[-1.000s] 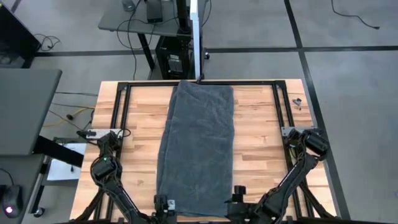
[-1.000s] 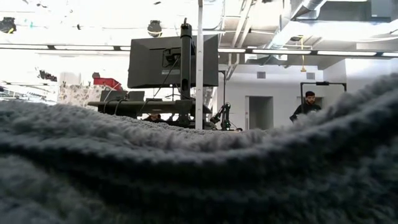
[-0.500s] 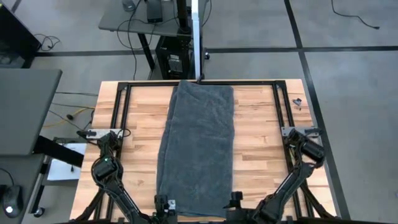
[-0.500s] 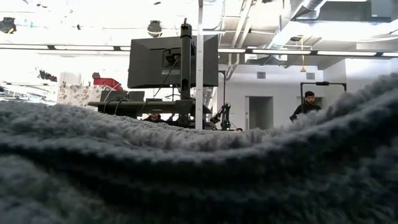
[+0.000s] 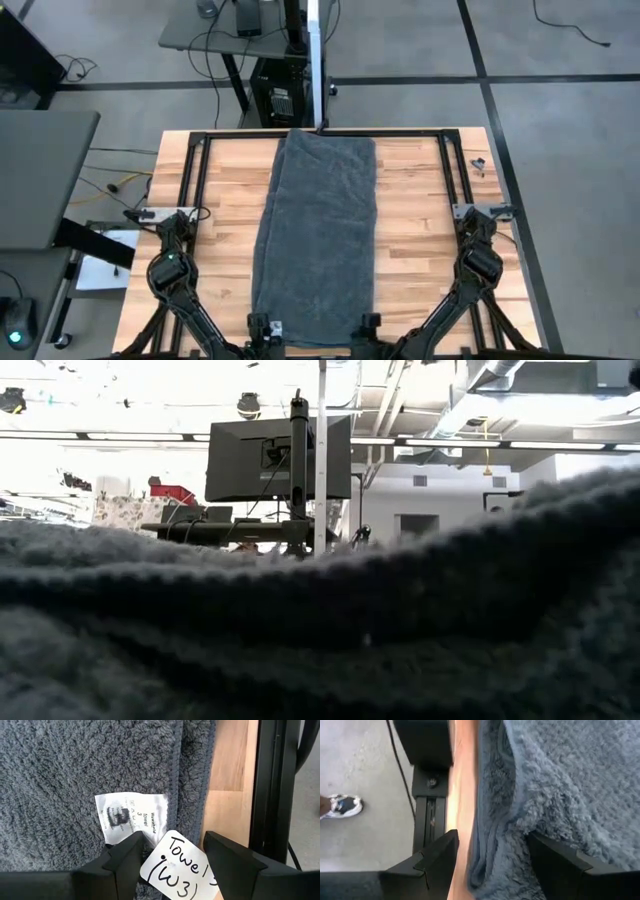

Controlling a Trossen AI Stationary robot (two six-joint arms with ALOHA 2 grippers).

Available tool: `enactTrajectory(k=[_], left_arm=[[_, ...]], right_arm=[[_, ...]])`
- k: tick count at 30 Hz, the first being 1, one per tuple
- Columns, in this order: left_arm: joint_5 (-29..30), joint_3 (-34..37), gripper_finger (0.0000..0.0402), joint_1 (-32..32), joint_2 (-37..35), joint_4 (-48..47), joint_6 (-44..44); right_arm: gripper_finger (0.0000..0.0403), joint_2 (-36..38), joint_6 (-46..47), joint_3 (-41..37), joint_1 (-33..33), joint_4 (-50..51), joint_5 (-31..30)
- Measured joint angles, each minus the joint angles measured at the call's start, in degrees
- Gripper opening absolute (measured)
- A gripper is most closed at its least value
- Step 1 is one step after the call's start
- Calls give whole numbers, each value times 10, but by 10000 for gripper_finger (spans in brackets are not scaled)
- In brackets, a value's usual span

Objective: Roll towel
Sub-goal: Fold the black towel

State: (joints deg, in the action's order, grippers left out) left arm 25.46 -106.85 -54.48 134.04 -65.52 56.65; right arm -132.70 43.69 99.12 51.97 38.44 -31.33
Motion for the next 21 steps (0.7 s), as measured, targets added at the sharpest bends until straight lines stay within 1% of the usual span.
enactTrajectory(k=[8, 12, 15, 18, 21], left_arm=[[21, 3, 199, 1, 0, -1, -2], [54, 4, 199, 3, 2, -9, 1], [94, 13, 196, 8, 4, -12, 2], [99, 32, 189, 14, 1, -3, 3], [91, 53, 180, 15, -1, 11, 3]], right_arm=[[230, -11, 2, 3, -6, 78, -13], [226, -12, 1, 2, -12, 102, -21], [214, -13, 0, 1, -14, 108, -20], [196, -13, 0, 1, -14, 108, -20], [179, -13, 0, 0, -14, 106, -15]])
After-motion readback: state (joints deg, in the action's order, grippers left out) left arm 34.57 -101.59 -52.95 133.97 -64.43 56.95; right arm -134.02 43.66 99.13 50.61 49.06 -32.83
